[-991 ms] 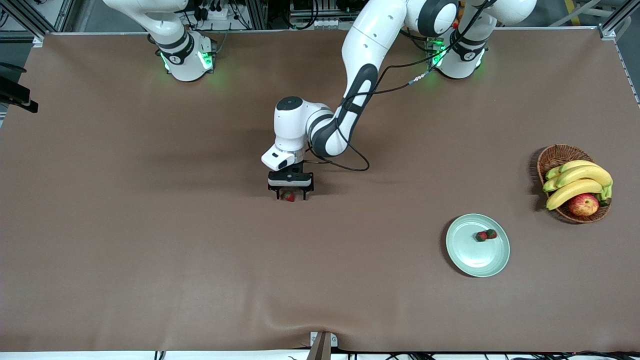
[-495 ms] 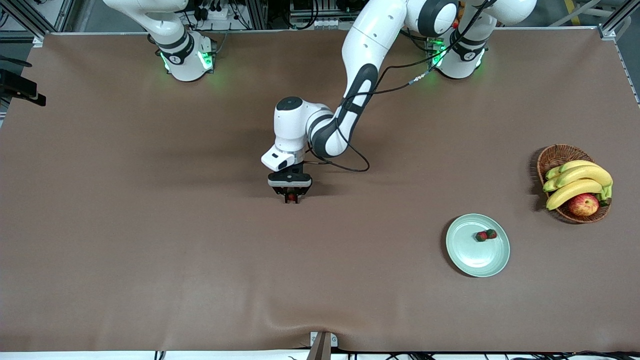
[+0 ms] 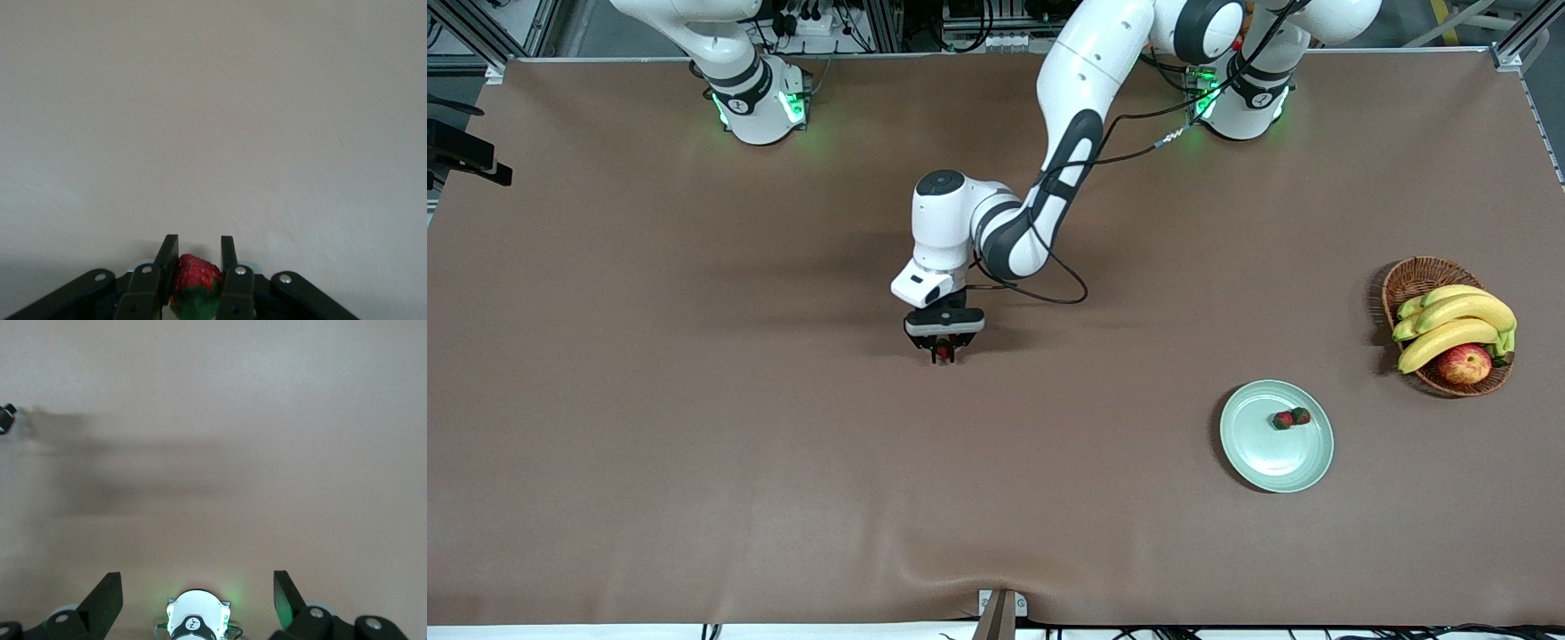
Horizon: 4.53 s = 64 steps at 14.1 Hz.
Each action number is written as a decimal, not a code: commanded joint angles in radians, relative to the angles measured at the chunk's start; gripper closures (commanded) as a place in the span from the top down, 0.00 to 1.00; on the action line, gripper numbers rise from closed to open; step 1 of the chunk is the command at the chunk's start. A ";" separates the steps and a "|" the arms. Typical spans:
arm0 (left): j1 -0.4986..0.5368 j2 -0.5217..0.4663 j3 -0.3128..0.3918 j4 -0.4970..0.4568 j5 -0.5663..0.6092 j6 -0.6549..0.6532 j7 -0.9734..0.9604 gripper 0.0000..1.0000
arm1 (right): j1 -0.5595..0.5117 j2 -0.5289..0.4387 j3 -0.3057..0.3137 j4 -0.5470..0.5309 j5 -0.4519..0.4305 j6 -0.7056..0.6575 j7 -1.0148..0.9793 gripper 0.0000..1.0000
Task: Collect all strawberries into plate
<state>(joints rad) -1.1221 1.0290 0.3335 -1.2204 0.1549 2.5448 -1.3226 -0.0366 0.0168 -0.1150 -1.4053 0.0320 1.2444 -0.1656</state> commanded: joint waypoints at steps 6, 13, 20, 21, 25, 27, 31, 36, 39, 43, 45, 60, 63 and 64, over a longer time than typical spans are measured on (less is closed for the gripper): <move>0.321 -0.178 -0.013 -0.031 -0.069 -0.222 0.006 0.00 | -0.003 0.002 0.008 0.020 0.011 -0.014 0.017 1.00; 0.643 -0.190 -0.018 -0.039 -0.141 -0.428 0.048 0.00 | -0.009 0.002 0.006 0.020 0.009 -0.011 0.009 1.00; 0.734 -0.193 -0.062 -0.165 -0.143 -0.455 0.103 0.00 | -0.006 0.002 0.006 0.020 0.009 -0.011 0.009 1.00; 0.734 -0.193 -0.064 -0.175 -0.143 -0.455 0.103 0.13 | -0.006 0.002 0.008 0.020 0.011 -0.011 0.012 1.00; 0.734 -0.224 -0.062 -0.188 -0.140 -0.474 0.167 1.00 | -0.006 0.002 0.008 0.020 0.009 -0.011 0.011 1.00; 0.749 -0.271 -0.062 -0.186 -0.140 -0.495 0.264 1.00 | -0.005 0.002 0.008 0.020 0.011 -0.011 0.011 1.00; 0.781 -0.398 -0.065 -0.215 -0.141 -0.551 0.485 1.00 | -0.003 0.002 0.008 0.020 0.012 -0.010 0.011 1.00; 0.815 -0.596 -0.070 -0.304 -0.144 -0.578 0.722 1.00 | -0.002 0.002 0.009 0.020 0.003 -0.011 0.011 1.00; 0.815 -0.674 -0.070 -0.303 -0.172 -0.668 0.822 1.00 | 0.000 0.000 0.008 0.022 -0.014 -0.019 0.012 1.00; 0.818 -0.783 -0.070 -0.301 -0.184 -0.786 0.965 1.00 | 0.000 -0.006 0.009 0.048 -0.046 -0.083 0.012 1.00; 0.849 -0.825 -0.105 -0.301 -0.186 -0.843 1.055 1.00 | -0.002 -0.005 0.009 0.057 -0.044 -0.083 0.011 1.00; 1.068 -1.041 -0.378 -0.307 -0.129 -1.072 1.297 1.00 | 0.007 -0.008 0.015 0.060 -0.046 -0.097 0.020 1.00; 1.075 -1.052 -0.395 -0.307 -0.130 -1.074 1.286 1.00 | 0.007 -0.008 0.014 0.060 -0.046 -0.095 0.020 1.00; 1.076 -1.054 -0.395 -0.307 -0.130 -1.074 1.284 1.00 | 0.007 -0.008 0.014 0.060 -0.046 -0.095 0.020 1.00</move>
<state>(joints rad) -0.0630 0.0047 -0.0421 -1.5014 0.0078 1.4762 -0.0350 -0.0341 0.0130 -0.1036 -1.3588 0.0039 1.1633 -0.1627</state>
